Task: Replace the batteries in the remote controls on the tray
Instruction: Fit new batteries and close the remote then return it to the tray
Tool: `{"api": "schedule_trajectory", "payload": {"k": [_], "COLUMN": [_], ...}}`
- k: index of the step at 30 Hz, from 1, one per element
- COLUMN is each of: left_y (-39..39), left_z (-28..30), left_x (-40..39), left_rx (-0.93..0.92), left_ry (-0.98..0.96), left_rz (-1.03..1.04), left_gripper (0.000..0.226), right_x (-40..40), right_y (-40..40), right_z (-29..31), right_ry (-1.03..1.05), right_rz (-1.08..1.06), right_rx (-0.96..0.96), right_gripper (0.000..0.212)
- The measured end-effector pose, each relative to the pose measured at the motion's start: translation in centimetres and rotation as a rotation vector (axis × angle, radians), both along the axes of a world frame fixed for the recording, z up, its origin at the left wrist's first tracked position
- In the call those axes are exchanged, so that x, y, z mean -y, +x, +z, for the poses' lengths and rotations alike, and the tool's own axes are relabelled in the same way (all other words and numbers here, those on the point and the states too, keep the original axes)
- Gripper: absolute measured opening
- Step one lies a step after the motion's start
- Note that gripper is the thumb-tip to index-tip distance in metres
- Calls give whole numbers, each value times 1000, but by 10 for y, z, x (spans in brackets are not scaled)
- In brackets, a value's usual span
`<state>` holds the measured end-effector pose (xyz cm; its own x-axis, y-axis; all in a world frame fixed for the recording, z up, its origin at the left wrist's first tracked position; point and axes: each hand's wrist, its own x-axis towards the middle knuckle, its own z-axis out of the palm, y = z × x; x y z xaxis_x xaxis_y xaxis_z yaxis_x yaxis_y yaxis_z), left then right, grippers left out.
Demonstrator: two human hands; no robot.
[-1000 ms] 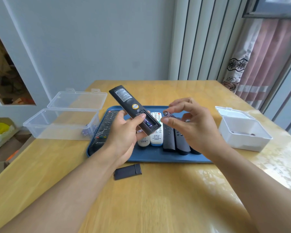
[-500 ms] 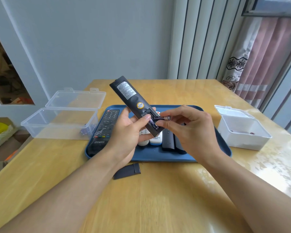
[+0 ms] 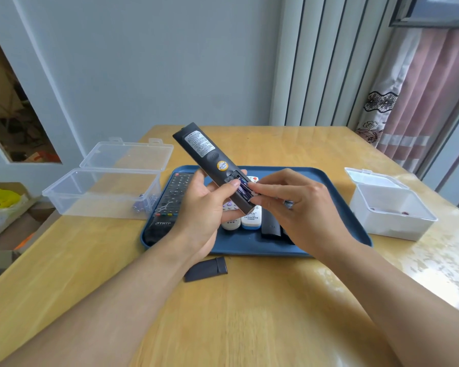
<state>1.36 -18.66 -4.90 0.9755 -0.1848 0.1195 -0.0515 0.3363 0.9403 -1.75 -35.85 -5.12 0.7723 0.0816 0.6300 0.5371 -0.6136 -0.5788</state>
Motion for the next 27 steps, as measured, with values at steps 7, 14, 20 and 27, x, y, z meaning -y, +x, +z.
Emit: {"api": "schedule_trajectory", "payload": {"k": [7,14,20,27], "left_y": [3,1,11,17], "left_z": [6,5,3,2], "left_x": [-9,-9,-11,-14], "left_rx": [54,108,4,-33], "left_ry": [90,175,62,-18], "left_rz": [-148,-170,98,156], "left_gripper": [38,44,41,31], "right_x": [4,3,-5,-38], "right_y": [-1,-1,-7,-26], "right_z": [12,10,10,0], "right_ry": [465,595,70,-724], "right_rz": [109,168,-112,167], "right_rx": [-443,-571,-277,-312], "right_gripper": [38,42,33,46]}}
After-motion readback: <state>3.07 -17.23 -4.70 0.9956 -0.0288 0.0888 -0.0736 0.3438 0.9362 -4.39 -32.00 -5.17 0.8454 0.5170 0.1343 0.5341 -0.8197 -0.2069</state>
